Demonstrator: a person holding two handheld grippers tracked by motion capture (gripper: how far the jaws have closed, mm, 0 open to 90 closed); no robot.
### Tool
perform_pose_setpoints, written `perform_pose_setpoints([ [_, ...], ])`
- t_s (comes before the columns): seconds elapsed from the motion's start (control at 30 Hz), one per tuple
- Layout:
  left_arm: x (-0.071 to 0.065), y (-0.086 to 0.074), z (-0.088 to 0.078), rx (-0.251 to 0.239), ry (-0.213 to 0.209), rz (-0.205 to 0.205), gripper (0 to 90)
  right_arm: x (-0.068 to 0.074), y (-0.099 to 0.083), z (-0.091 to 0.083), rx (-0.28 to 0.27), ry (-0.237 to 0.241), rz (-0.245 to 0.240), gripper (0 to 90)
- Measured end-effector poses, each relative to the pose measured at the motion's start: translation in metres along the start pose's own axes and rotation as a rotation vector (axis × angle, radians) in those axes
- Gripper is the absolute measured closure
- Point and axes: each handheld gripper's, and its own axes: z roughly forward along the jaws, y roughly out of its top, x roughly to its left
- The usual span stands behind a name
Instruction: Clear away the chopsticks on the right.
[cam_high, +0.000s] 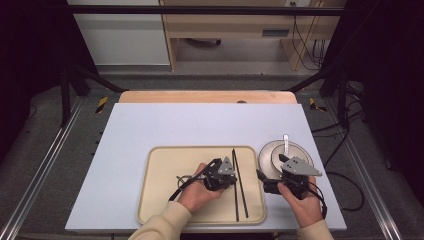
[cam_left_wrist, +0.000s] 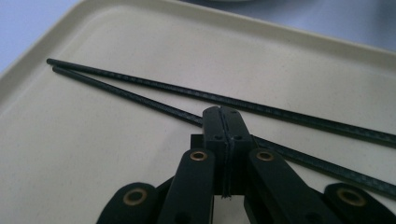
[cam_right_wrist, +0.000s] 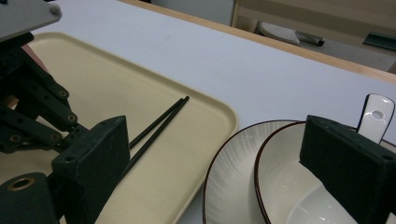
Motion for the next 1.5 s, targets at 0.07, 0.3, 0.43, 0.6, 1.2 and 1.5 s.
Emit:
perform_pose_setpoints([
  [0.07, 0.0, 0.004, 0.004, -0.002, 0.005, 0.007, 89.6, 0.0, 0.0, 0.0, 0.0, 0.0, 0.002, 8.5],
  [0.3, 0.003, 0.012, 0.012, -0.001, 0.003, 0.026, 89.7, -0.002, 0.0, 0.0, 0.0, -0.003, 0.009, 8.5],
  [0.43, 0.01, 0.014, 0.014, 0.004, 0.044, 0.017, 89.7, -0.003, -0.001, -0.001, -0.003, -0.003, 0.009, 8.5],
  [0.6, 0.016, 0.017, 0.021, -0.02, 0.048, 0.019, 89.7, -0.003, -0.001, -0.001, -0.003, -0.004, 0.01, 8.5],
  [1.2, 0.022, 0.015, 0.002, -0.068, 0.038, 0.005, 89.7, -0.001, -0.001, 0.0, -0.005, 0.005, 0.005, 8.4],
  [1.5, 0.03, 0.001, -0.019, -0.134, 0.043, -0.043, 72.6, 0.003, -0.001, 0.002, -0.002, 0.013, -0.006, 8.2],
])
